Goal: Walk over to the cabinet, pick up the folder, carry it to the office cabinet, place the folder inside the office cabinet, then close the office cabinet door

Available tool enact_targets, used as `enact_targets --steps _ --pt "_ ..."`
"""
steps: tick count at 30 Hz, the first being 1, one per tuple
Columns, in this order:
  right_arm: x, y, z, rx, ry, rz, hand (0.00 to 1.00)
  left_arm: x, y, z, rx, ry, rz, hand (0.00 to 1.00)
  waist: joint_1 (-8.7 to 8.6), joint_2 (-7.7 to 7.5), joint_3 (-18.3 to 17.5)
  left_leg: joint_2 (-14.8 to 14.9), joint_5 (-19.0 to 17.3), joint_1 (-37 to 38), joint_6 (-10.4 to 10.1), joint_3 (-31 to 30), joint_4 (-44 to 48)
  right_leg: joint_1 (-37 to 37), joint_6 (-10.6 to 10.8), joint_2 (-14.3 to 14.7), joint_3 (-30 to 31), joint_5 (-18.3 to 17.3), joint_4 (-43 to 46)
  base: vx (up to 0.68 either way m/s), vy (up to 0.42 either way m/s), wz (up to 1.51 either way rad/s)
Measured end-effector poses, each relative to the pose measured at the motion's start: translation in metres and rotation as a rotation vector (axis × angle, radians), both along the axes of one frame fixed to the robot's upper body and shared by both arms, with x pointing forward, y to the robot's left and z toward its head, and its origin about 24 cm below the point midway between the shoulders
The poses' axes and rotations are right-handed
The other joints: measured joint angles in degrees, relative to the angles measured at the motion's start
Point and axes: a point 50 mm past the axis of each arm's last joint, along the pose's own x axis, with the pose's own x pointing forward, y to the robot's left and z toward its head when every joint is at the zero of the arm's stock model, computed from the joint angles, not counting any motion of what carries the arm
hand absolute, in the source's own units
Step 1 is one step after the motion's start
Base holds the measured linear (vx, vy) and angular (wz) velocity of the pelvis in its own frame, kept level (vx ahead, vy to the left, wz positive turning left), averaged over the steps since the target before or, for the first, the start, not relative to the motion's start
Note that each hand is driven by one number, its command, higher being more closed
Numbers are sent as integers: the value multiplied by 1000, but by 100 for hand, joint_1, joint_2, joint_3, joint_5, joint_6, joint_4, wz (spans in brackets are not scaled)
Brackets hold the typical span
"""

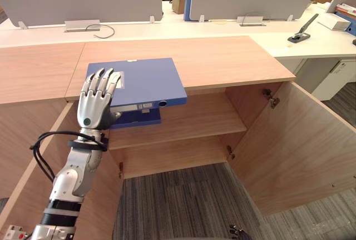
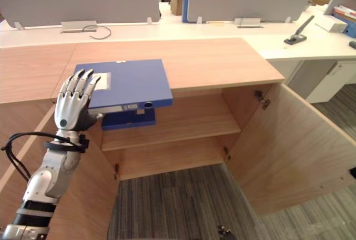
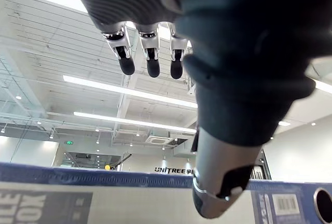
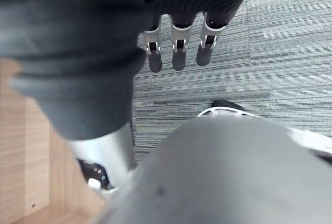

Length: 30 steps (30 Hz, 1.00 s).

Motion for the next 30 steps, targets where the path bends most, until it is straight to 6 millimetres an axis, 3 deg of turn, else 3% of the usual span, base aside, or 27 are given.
enact_targets --steps 30 --pt "-2 -5 2 -3 -14 -39 0 20 46 -6 50 85 229 0 -95 127 53 34 -20 19 -30 88 2 -19 2 27 83 7 -12 1 11 -1"
